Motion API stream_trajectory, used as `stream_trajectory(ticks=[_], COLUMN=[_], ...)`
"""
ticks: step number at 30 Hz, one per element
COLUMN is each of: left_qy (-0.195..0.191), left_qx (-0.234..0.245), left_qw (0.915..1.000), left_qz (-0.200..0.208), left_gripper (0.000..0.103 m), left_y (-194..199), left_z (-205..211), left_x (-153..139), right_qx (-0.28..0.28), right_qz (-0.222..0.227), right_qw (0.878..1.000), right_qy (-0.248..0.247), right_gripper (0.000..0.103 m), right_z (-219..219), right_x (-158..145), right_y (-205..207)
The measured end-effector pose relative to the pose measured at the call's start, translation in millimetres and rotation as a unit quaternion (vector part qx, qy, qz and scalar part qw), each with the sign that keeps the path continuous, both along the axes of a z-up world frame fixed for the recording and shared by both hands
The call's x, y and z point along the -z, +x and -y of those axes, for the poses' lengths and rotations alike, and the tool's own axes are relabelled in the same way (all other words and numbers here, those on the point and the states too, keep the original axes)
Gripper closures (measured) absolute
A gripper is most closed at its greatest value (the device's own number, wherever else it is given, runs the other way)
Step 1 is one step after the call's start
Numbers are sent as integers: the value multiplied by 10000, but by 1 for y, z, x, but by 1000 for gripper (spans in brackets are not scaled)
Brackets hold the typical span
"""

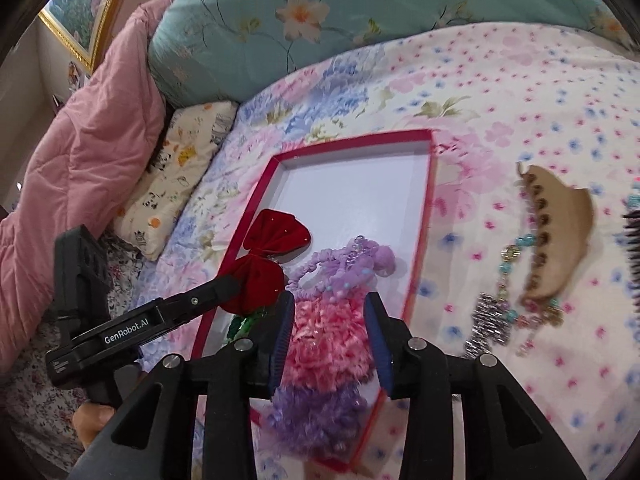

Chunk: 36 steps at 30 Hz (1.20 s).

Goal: Organize jewelry
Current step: 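Carry the red bow and lilac scrunchie into the tray and release both, then move both tools back toward the black comb and tan claw clip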

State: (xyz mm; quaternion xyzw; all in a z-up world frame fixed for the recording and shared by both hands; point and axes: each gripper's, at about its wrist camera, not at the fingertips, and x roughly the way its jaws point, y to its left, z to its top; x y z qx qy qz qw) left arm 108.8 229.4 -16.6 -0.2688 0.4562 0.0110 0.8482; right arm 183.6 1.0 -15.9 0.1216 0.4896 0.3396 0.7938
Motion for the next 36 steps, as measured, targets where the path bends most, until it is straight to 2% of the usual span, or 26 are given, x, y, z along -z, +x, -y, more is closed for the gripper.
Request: stream_trajectory(ticks=[13, 16, 23, 27, 29, 31, 36], left_qy=[-48, -61, -38, -93, -100, -109, -93], left_qx=[297, 367, 736, 910, 983, 1048, 1214], left_qw=[9994, 9991, 9970, 9957, 9950, 9943, 9924], left_qz=[166, 216, 225, 176, 169, 160, 173], left_gripper=[39, 32, 32, 32, 31, 25, 24], left_y=[-17, -19, -17, -13, -11, -9, -2], left_z=[35, 44, 77, 93, 100, 108, 124], left_x=[-23, -28, -34, -33, -33, -34, -36], right_qx=[690, 877, 1323, 1534, 1593, 1624, 1656], right_qz=[53, 56, 96, 177, 278, 324, 351], right_qw=[9976, 9961, 9908, 9868, 9846, 9834, 9820], right_qy=[31, -11, -280, -491, -667, -735, -839], right_gripper=[59, 59, 58, 53, 52, 52, 51], right_z=[91, 113, 162, 185, 191, 197, 206], right_x=[-10, -9, -5, -3, -4, -4, -2], right_y=[-15, -16, -19, -20, -19, -18, -16])
